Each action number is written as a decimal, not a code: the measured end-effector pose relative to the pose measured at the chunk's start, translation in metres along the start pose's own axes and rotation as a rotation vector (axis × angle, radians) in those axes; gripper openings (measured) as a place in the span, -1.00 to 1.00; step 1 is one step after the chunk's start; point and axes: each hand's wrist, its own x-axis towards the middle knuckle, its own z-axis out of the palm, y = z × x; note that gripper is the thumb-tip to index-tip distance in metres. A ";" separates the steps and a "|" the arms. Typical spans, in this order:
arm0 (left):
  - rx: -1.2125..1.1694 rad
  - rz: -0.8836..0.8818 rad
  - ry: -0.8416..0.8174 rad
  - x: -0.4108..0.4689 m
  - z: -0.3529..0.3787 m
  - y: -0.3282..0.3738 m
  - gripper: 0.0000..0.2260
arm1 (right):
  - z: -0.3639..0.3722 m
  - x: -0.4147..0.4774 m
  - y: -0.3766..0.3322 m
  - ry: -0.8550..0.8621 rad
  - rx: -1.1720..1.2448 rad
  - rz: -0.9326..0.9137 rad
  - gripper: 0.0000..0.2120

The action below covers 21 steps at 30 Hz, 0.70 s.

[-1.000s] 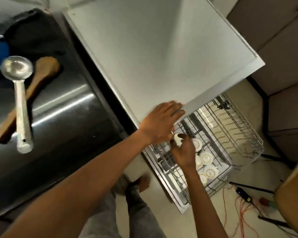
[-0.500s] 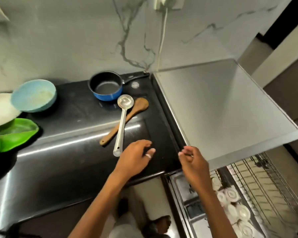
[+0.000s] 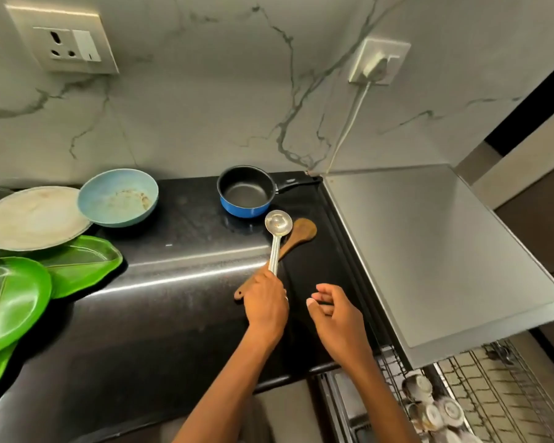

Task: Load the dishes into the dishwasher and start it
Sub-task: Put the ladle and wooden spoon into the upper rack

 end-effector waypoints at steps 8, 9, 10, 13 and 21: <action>-0.513 -0.018 -0.054 0.006 -0.015 -0.029 -0.69 | 0.013 0.012 -0.002 0.040 -0.008 0.046 -0.78; -0.597 -0.007 -0.083 0.004 -0.019 -0.040 -0.72 | 0.018 0.016 -0.003 0.035 -0.011 0.059 -0.79; -0.655 0.011 -0.120 0.002 -0.024 -0.052 -0.75 | 0.024 0.021 -0.004 0.028 -0.011 0.077 -0.80; -0.725 0.056 -0.182 -0.015 -0.036 -0.094 -0.85 | 0.045 0.041 -0.008 0.019 -0.032 0.155 -0.79; -0.886 -0.096 -0.096 -0.071 -0.058 -0.166 -0.93 | 0.097 0.096 -0.048 0.115 -0.273 0.295 -0.49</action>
